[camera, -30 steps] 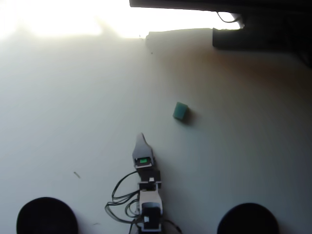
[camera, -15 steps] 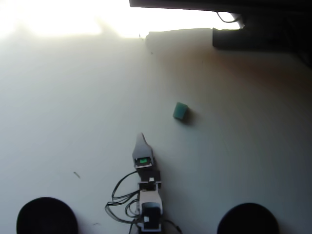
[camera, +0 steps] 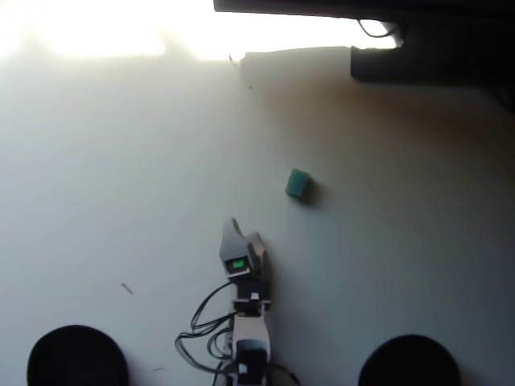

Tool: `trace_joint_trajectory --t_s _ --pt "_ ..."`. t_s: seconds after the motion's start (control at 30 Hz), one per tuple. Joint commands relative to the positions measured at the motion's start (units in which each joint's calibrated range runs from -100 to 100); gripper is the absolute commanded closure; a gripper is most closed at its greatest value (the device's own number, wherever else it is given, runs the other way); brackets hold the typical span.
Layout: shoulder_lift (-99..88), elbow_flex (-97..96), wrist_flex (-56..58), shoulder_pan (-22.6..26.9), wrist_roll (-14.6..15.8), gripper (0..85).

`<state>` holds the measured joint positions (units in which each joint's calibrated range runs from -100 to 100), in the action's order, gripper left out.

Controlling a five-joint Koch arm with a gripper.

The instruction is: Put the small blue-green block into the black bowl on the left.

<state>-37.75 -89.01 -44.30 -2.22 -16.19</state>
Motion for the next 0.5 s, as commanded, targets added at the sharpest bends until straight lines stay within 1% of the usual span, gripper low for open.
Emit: trace_joint_trajectory --t_s 0.0,0.07,0.1,0.17,0.27,0.37,0.47 --pt "-2.4 4.8 3.1 -0.6 -2.4 39.4" --pt "-4.7 9.5 12.0 -1.0 -3.1 39.4" --pt "-6.7 12.7 18.7 -1.2 -3.3 39.2" --pt "-9.8 17.1 27.4 -1.8 -5.6 39.2" --pt "-13.0 21.2 34.2 -2.9 -11.4 38.7" --pt "-12.6 26.0 40.0 -3.7 -15.8 38.7" --pt "-9.1 30.4 40.7 -4.5 -19.4 39.0"
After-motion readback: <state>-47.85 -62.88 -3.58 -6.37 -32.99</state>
